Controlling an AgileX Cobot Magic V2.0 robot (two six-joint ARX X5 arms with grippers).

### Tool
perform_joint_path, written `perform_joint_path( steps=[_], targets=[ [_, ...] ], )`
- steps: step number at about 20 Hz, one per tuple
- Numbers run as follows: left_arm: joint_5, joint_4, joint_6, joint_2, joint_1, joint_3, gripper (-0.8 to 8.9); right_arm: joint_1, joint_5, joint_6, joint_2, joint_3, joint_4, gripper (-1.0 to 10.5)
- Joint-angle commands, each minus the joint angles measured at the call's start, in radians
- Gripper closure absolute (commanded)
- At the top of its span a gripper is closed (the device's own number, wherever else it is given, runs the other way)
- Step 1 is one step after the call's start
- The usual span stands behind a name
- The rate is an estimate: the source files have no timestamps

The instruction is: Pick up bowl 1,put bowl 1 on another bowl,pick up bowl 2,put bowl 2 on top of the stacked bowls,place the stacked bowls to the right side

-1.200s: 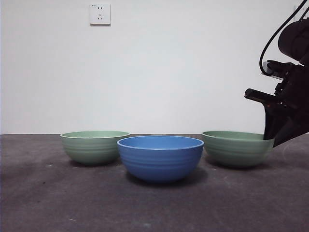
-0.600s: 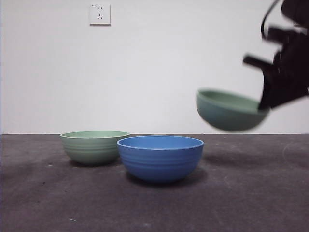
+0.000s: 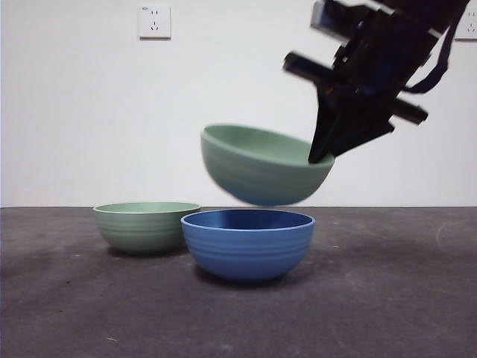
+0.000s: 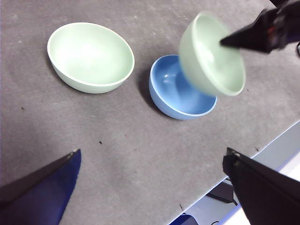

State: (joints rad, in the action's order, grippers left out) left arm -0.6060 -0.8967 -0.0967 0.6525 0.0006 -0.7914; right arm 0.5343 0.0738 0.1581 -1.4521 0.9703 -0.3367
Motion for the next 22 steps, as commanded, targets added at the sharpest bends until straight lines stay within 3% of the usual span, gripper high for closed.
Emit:
perform_joint_path(
  steps=[1, 7, 9, 12, 17, 22],
  targets=[
    [0.001, 0.004, -0.008, 0.0, -0.002, -0.002, 1.54, 0.016, -0.006, 0.018, -0.05, 0.0, 0.027, 9.6],
    [0.003, 0.007, -0.008, 0.006, -0.002, -0.002, 1.54, 0.018, 0.005, 0.018, -0.126, 0.0, 0.056, 9.6],
    [0.004, 0.012, -0.008, 0.03, -0.002, -0.002, 1.54, 0.018, 0.038, 0.017, -0.127, 0.0, 0.063, 9.1],
    [0.005, 0.042, -0.008, 0.09, -0.015, -0.002, 1.54, 0.019, 0.075, 0.018, -0.127, 0.0, 0.062, 7.5],
    [0.067, 0.159, -0.007, 0.226, -0.063, -0.002, 1.54, 0.025, 0.084, 0.021, -0.122, 0.002, 0.059, 7.5],
    [0.159, 0.339, 0.055, 0.379, -0.109, -0.002, 1.54, 0.024, 0.076, 0.028, -0.001, 0.002, 0.032, 7.5]
  ],
)
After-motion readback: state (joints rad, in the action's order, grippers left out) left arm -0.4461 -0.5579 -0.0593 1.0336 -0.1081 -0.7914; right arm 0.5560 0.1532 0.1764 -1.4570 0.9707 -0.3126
